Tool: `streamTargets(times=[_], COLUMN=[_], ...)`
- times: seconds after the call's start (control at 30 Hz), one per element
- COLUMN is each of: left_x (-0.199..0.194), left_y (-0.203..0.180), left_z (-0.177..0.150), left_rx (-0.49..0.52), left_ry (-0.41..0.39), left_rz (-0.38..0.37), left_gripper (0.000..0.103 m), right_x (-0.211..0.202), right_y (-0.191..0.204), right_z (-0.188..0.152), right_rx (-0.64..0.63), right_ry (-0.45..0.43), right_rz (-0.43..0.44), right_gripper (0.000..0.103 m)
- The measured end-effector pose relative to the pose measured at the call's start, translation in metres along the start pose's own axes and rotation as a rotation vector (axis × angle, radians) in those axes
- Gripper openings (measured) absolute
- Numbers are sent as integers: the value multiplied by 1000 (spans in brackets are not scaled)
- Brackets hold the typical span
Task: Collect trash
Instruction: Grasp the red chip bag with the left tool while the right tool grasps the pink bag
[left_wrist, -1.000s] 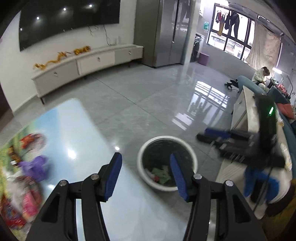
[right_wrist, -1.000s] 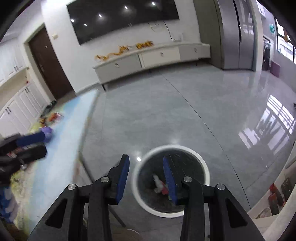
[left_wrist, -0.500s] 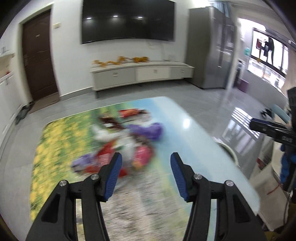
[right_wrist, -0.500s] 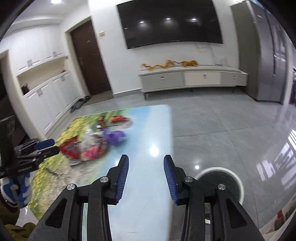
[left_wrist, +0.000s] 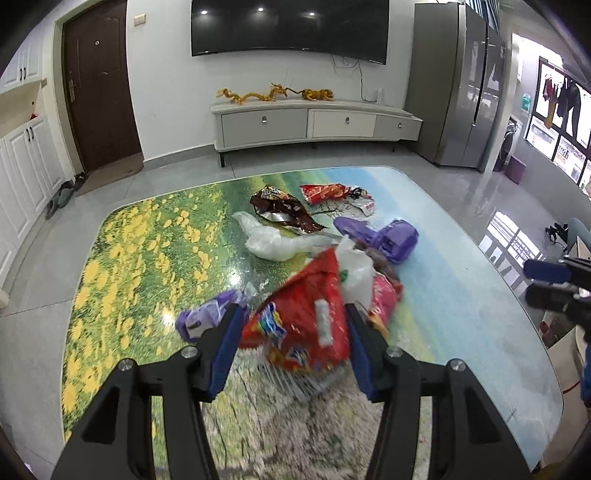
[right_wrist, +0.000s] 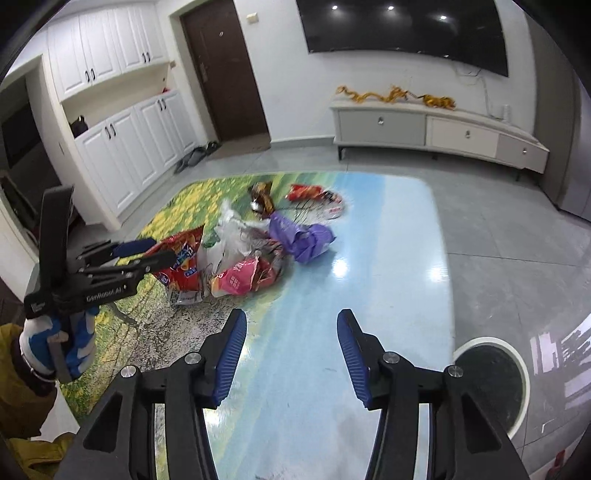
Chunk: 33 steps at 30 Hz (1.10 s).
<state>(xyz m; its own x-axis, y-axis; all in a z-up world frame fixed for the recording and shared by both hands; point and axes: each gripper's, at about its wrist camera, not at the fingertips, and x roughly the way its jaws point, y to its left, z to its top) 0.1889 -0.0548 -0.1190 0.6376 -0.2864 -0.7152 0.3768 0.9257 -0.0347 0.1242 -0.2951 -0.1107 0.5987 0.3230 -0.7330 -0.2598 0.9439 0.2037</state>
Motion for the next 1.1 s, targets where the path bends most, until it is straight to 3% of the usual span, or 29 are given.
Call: streamTargets(times=[0.13,0.37,0.5,0.63,0.7,0.83,0.97,1.1], left_x=[13,-10,-32,-45,-50,-58,-66,-74], left_y=[8,23,39,46,50,58,62,66], left_z=[-1,-14,-24,-34,-40,-52,-62,-71], left_rx=[-20,-78,-135,-147,-165,-198,-213,-233], left_ry=[25,-44,-85,-103,-105,-108,-114,-125], left_rz=[-65,-123,-147,-142,-148,-156,-158,-166], left_gripper=[8,5,5,5,5,5,5,5], right_x=[27,76,102,120,125,122,115,96], right_y=[5,21,20,22,25,32,29,32], right_z=[9,29,40,46,46,40,23,21], right_rx=[-24,-28,60,103,101,41,11,27], right_ry=[42,106,146,166,168,193,238,201], right_rz=[22,75,76,26,16,-31,-63,-38], right_gripper=[49,51,52,57,64,64,57,48])
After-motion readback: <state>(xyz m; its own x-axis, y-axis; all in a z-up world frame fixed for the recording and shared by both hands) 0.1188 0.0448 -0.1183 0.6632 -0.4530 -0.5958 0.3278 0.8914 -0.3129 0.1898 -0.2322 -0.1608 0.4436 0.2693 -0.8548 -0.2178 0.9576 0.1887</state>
